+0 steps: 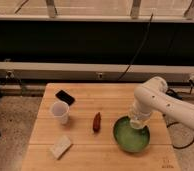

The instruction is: Place the bottle in the ceramic bowl

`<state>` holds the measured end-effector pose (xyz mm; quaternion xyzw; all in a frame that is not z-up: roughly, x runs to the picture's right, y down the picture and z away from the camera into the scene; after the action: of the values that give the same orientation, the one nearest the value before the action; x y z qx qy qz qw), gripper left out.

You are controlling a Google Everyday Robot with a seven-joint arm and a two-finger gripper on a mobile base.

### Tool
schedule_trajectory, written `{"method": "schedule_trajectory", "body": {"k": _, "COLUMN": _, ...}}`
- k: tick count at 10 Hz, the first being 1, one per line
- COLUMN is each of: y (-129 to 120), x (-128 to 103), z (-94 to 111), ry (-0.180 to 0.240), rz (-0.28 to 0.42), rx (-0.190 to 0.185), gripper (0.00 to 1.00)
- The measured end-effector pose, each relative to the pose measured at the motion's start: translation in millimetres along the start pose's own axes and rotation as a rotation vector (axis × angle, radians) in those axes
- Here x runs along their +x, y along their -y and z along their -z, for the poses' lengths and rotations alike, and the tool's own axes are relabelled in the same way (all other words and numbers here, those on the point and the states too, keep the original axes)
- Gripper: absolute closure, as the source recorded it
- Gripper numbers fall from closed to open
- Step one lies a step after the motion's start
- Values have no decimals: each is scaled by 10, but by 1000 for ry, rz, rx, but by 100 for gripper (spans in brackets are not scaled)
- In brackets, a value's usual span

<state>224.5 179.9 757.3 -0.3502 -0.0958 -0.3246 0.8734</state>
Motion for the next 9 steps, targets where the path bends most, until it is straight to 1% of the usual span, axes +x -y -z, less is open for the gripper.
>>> {"method": "schedule_trajectory", "body": {"k": 1, "y": 38, "x": -31, "z": -76, "ry": 4, "rz": 34, "rx": -67, "gripper": 68}}
{"method": "schedule_trajectory", "body": {"k": 2, "y": 31, "x": -88, "z": -123, "ry": 16, "rz": 86, "rx": -109, "gripper": 78}}
{"method": "schedule_trajectory", "body": {"k": 3, "y": 22, "x": -143, "z": -159, "ry": 22, "rz": 148, "rx": -140, "gripper": 90}}
{"method": "schedule_trajectory", "body": {"k": 4, "y": 23, "x": -209, "z": -177, "ry": 30, "rz": 182, "rx": -158, "gripper": 96}}
{"method": "schedule_trajectory", "body": {"k": 5, "y": 15, "x": -256, "z": -198, "ry": 32, "rz": 224, "rx": -178, "gripper": 100}}
{"method": "schedule_trajectory", "body": {"k": 7, "y": 9, "x": -375, "z": -238, "ry": 43, "rz": 312, "rx": -215, "gripper": 100}}
{"method": "schedule_trajectory", "body": {"k": 8, "y": 1, "x": -429, "z": -245, "ry": 51, "rz": 343, "rx": -223, "gripper": 100}}
{"method": "schedule_trajectory", "body": {"k": 9, "y": -6, "x": -478, "z": -227, "ry": 52, "rz": 392, "rx": -226, "gripper": 100}}
